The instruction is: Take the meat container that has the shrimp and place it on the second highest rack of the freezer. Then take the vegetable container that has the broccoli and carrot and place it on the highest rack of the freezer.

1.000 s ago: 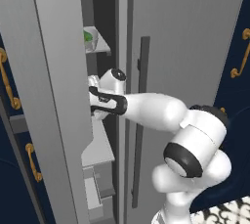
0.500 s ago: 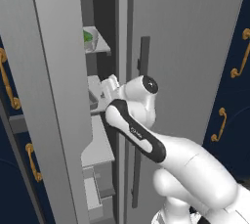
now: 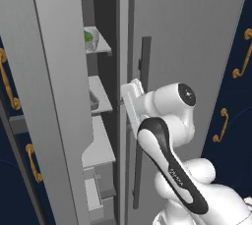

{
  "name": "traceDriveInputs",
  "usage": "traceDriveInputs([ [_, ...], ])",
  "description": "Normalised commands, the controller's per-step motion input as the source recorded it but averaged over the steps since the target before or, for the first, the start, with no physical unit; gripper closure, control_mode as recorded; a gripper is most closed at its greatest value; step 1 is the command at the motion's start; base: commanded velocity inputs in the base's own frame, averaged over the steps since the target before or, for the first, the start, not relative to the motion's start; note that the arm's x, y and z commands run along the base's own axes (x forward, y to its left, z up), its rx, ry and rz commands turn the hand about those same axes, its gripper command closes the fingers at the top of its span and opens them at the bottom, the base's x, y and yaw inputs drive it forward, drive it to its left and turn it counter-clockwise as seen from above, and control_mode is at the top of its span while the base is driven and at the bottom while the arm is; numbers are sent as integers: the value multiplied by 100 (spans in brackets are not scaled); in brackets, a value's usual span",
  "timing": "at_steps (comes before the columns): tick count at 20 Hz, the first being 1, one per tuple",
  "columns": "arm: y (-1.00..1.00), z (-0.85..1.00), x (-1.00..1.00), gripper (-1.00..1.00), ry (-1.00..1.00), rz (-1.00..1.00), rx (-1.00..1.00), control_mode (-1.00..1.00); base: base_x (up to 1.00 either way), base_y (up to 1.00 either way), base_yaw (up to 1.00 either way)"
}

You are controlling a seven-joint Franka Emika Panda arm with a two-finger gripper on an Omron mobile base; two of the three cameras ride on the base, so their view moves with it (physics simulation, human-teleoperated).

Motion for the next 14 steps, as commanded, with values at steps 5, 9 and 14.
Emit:
traceDriveInputs([
  [5, -64, 19, -100, -100, 8, 2, 0, -100, 0, 0, 0],
  [9, -78, 20, -99, -100, 4, 5, -3, -100, 0, 0, 0],
  [14, -75, 8, -88, -100, 1, 5, -9, -100, 0, 0, 0],
])
